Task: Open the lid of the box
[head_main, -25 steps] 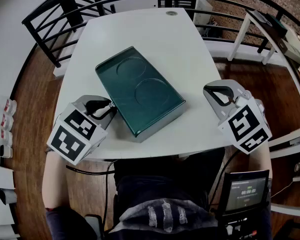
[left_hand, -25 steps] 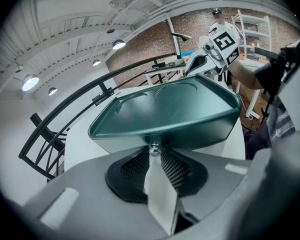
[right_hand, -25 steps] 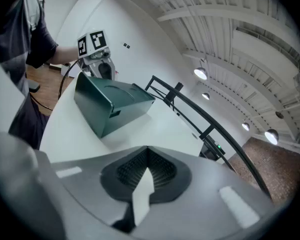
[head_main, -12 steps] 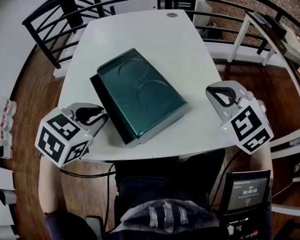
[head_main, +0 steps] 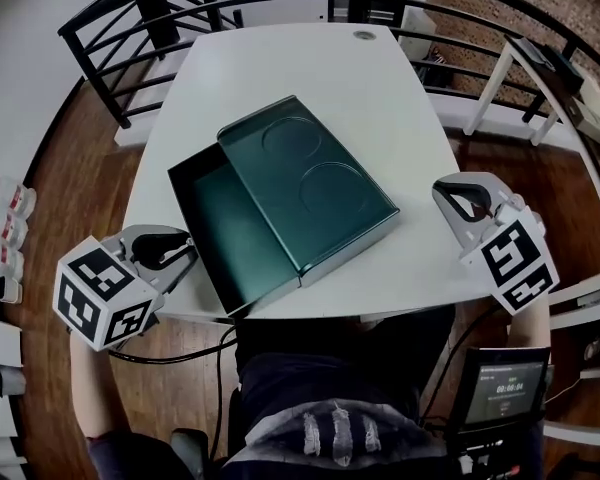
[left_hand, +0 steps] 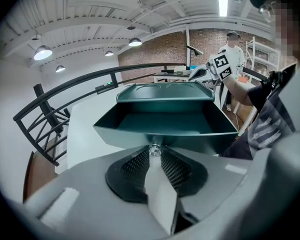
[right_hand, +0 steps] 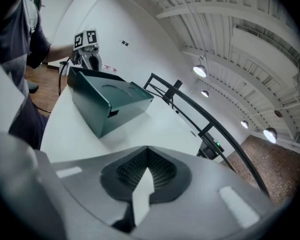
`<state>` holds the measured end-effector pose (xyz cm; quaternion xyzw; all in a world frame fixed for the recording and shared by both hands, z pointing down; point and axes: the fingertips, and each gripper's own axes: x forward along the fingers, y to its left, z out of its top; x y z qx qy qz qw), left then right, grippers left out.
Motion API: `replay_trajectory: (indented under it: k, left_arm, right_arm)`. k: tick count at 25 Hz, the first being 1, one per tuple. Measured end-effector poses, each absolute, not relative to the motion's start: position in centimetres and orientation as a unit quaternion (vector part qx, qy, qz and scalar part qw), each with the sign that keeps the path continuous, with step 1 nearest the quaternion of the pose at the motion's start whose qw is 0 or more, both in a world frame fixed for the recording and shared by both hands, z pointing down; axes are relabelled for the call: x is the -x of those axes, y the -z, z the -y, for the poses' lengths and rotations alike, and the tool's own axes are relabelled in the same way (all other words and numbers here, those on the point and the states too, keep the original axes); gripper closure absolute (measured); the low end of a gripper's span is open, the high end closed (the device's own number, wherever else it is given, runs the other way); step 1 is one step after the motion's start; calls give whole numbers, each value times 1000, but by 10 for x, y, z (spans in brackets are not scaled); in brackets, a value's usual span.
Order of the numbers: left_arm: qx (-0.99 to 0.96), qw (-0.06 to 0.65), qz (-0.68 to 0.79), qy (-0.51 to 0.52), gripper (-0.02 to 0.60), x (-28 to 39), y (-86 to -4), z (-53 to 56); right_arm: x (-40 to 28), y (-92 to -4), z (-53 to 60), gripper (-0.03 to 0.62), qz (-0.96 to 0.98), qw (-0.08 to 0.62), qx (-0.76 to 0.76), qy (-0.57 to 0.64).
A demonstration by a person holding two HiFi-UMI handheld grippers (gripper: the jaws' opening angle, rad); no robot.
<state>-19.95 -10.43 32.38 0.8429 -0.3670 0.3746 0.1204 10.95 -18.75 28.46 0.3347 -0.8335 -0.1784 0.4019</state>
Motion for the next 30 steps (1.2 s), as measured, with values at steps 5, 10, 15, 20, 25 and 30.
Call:
replay_trajectory:
  k: [5, 10, 15, 20, 25, 30]
  left_arm:
    - [-839, 134, 376, -369, 494, 215, -326, 89]
    - [-849, 147, 380, -335, 494, 218, -320, 82]
    - [-857, 138, 375, -325, 491, 220, -318, 81]
    - [-849, 137, 414, -298, 551, 243, -304, 74]
    - [-866, 114, 424, -240, 566, 236, -261, 68]
    - [-906, 40, 366, -209, 566, 169, -213, 81]
  right_arm:
    - [-109, -283, 187, 592, 838, 395, -334, 174]
    - [-111, -282, 189, 592, 837, 395, -337, 171]
    - [-114, -284, 188, 592, 837, 398, -337, 167]
    - [-121, -284, 188, 592, 836, 395, -342, 164]
    - [-122, -276, 188, 592, 840, 384, -345, 165]
    - [-111, -256, 187, 592, 863, 346, -330, 162]
